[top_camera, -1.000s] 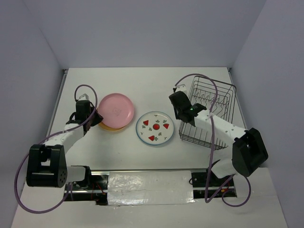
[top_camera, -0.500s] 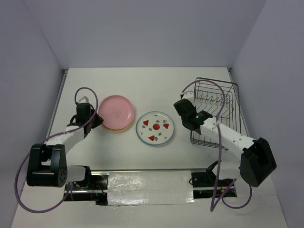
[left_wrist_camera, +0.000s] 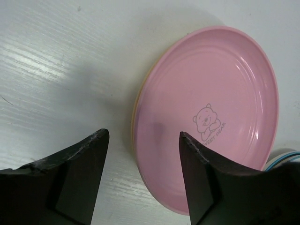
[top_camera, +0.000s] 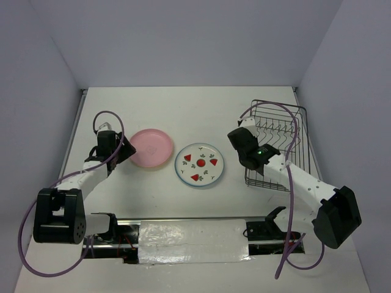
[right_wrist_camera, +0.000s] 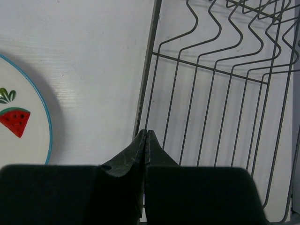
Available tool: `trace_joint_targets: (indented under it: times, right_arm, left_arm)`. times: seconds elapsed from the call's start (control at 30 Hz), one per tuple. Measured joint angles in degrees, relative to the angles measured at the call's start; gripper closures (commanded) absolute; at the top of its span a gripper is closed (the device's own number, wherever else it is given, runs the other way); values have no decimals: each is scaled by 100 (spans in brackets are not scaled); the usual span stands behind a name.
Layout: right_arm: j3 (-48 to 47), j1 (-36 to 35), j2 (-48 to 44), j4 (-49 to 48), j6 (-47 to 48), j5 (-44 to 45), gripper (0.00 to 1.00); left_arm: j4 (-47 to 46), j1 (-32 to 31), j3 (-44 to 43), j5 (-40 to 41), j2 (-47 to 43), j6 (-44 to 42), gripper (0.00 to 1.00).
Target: Unload the plates from the dish rack
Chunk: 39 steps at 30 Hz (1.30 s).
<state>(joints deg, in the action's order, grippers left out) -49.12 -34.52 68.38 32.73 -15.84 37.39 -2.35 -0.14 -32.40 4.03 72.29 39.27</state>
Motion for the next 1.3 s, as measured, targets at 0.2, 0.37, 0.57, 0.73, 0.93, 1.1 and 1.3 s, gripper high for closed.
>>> trace_joint_targets:
  times: [0.2,0.37,0.57,0.73,0.93,1.1,1.3]
  right_arm:
    - [0,0,107,-356,90,-229,100]
    - [0,0,452,-647,-70,-348,100]
    - [59,28,831,-678,-490,-302,100]
    - [184,63,767,-651,-870,-227,100]
    - [186,306,758,-435,-1283,-212,100]
    - [254,516,669,-339,-1508,-260,100]
    - [651,970,22,-361,-1530,-385,100]
  left_arm:
    - [76,-79,-485,11,68,-35,30]
    - [111,-1043,-645,251,66,-219,32]
    - [83,-2645,-793,485,59,-538,32]
    - [-4,-3442,-789,562,59,-772,33]
    - [-358,-4347,-789,494,66,-1091,33]
    - [-852,-4894,-892,361,411,-1303,37]
    - [-1279,-5364,-1147,308,1139,-1508,39]
